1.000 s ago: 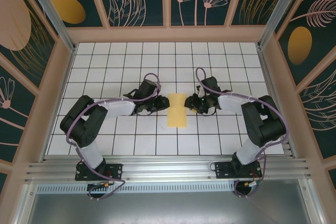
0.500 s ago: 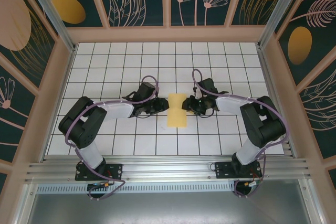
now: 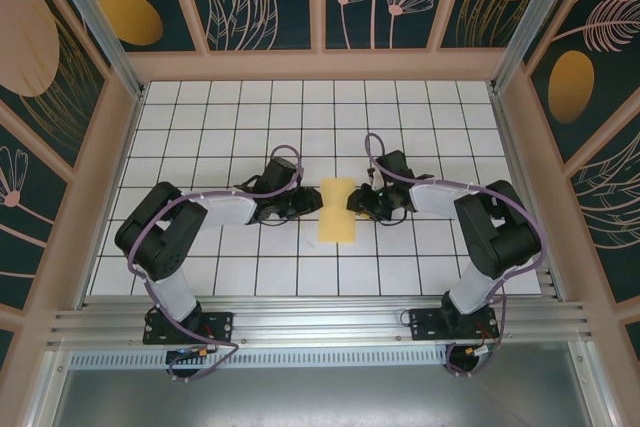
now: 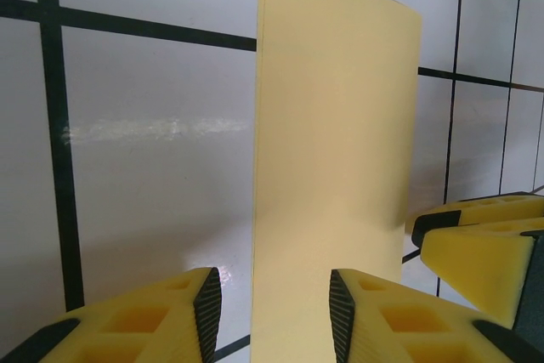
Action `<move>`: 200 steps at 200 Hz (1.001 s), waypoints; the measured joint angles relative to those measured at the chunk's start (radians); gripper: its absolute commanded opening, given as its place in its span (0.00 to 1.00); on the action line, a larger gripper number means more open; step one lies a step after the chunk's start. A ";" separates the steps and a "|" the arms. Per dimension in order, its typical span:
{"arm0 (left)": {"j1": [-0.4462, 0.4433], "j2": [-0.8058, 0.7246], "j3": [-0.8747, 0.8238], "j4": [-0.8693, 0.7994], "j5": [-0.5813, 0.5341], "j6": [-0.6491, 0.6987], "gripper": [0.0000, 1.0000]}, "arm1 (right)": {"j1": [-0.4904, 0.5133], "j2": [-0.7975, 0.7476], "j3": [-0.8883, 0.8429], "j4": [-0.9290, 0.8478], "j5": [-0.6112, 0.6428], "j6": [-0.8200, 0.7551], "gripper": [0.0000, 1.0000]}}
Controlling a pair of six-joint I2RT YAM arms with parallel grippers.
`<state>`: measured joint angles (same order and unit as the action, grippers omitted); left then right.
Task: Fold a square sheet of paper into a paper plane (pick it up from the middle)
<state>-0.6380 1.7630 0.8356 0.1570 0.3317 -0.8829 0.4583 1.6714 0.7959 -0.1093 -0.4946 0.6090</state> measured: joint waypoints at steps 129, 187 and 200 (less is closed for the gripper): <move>0.000 0.013 0.000 0.005 0.000 -0.002 0.42 | 0.000 -0.008 -0.006 0.020 -0.003 0.004 0.31; 0.000 0.022 0.000 0.013 0.004 -0.002 0.42 | 0.000 -0.008 -0.007 0.030 -0.005 0.011 0.31; 0.000 0.026 0.000 0.016 0.008 -0.002 0.42 | 0.000 -0.008 -0.007 0.034 -0.008 0.011 0.31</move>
<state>-0.6380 1.7885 0.8356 0.1726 0.3397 -0.8852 0.4583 1.6634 0.7891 -0.0753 -0.5030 0.6201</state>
